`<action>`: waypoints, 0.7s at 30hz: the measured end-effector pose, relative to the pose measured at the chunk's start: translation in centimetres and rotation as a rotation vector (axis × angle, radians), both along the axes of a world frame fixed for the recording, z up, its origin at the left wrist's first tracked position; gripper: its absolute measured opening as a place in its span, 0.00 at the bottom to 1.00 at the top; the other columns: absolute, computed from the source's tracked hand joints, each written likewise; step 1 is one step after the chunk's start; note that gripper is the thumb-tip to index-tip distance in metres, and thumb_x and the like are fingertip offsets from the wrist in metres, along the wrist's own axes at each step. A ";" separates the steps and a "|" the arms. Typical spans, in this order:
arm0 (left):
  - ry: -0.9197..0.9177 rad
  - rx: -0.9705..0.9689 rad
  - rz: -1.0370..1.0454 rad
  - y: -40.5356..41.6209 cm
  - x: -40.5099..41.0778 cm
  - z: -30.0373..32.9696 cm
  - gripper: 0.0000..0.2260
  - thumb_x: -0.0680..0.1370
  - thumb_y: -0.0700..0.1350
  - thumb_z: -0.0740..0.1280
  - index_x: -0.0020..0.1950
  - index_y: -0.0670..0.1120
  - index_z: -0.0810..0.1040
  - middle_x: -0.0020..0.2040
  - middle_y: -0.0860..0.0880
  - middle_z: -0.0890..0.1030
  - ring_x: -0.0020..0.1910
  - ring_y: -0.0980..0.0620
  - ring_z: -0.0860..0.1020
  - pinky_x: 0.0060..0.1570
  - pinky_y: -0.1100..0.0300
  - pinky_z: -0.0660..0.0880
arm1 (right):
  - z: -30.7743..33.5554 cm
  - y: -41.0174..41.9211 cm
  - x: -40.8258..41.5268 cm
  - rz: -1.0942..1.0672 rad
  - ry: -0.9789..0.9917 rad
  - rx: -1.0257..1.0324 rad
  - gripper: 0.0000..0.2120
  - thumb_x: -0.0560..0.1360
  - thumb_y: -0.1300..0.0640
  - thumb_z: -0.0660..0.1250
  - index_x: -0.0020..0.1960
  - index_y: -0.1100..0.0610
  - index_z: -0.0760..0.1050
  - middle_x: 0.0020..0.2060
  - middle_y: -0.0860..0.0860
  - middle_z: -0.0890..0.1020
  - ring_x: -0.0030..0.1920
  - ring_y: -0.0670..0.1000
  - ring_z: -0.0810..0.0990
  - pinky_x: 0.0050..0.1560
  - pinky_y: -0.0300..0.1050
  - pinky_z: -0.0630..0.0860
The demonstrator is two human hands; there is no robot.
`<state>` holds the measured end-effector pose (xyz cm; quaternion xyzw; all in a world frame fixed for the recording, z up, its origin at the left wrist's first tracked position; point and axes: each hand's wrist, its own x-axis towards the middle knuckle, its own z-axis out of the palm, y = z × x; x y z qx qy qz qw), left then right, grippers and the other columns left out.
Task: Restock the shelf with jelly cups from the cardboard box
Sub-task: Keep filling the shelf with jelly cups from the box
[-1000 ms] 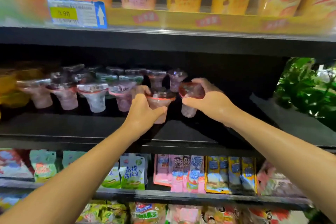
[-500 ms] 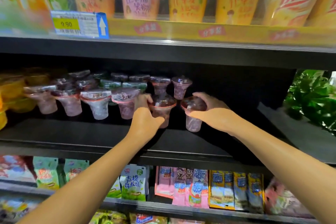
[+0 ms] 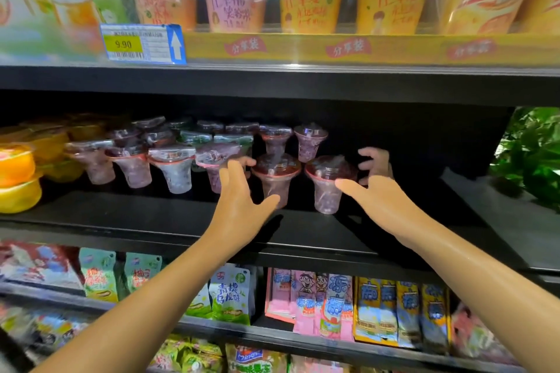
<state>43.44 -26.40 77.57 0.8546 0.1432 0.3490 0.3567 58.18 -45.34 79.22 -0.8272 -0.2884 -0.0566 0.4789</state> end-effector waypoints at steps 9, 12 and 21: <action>0.110 0.168 -0.016 -1.4 -1.5 -1.1 0.14 0.78 0.44 0.69 0.57 0.49 0.66 0.56 0.53 0.62 0.58 0.52 0.63 0.55 0.63 0.61 | -1.1 -2.5 -2.4 0.083 0.003 -0.224 0.11 0.78 0.50 0.69 0.58 0.50 0.74 0.53 0.45 0.77 0.55 0.46 0.75 0.52 0.41 0.71; 0.187 0.285 -0.025 -1.9 -1.9 -1.1 0.15 0.80 0.48 0.66 0.65 0.49 0.68 0.60 0.53 0.63 0.60 0.52 0.62 0.59 0.58 0.63 | -1.3 -2.8 -3.2 0.140 -0.099 -0.375 0.17 0.77 0.45 0.67 0.65 0.46 0.76 0.60 0.46 0.77 0.64 0.50 0.72 0.62 0.49 0.73; 0.469 0.480 0.000 -3.2 -1.7 -2.1 0.27 0.82 0.62 0.52 0.78 0.51 0.60 0.75 0.52 0.59 0.73 0.47 0.59 0.69 0.44 0.65 | -2.4 -3.6 -4.7 0.110 -0.345 -0.652 0.29 0.81 0.38 0.55 0.77 0.49 0.63 0.70 0.49 0.66 0.69 0.52 0.65 0.67 0.50 0.66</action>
